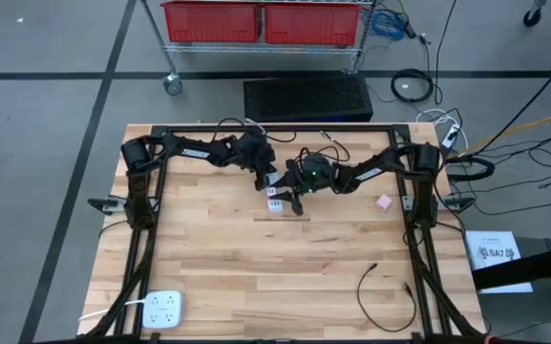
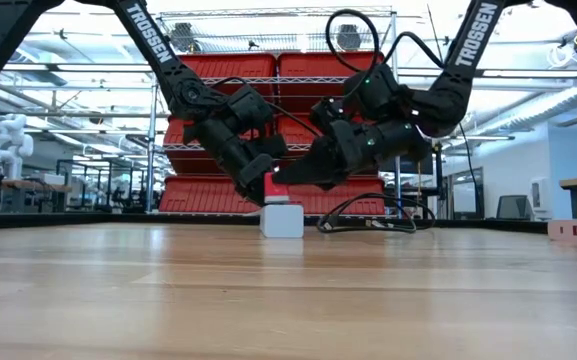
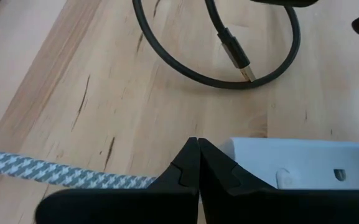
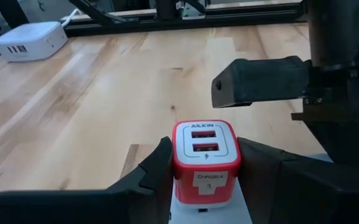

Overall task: Insert USB
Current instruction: Insert the pink charger adapter into the top white outlet extension

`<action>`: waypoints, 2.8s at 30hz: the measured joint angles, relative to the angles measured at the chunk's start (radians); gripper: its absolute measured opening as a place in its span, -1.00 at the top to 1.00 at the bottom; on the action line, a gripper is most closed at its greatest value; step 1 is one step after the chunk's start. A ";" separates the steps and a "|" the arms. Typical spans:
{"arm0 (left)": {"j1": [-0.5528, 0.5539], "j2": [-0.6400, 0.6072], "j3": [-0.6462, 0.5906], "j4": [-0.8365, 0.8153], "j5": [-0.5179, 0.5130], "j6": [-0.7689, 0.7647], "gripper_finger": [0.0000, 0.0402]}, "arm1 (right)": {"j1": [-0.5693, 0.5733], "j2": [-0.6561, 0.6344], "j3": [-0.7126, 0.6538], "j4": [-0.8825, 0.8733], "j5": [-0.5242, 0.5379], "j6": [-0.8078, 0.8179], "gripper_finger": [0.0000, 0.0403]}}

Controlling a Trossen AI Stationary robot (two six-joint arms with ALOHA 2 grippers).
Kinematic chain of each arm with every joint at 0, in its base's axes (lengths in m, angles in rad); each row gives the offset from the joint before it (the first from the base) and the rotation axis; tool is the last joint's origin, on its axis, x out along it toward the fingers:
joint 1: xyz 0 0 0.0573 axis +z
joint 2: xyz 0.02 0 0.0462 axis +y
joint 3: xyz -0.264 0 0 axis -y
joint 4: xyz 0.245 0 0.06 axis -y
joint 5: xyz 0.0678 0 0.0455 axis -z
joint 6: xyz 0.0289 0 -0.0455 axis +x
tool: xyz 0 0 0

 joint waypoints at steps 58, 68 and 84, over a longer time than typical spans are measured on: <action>-0.003 0.002 -0.002 -0.003 0.013 -0.001 0.99 | 0.004 -0.185 -0.008 -0.307 0.082 -0.001 -0.03; -0.003 0.002 -0.002 0.000 0.014 0.003 0.99 | 0.003 -0.235 -0.007 -0.335 0.085 0.022 -0.16; -0.003 0.002 -0.002 0.001 0.016 0.006 0.99 | 0.004 -0.234 -0.005 -0.362 0.076 0.022 -0.33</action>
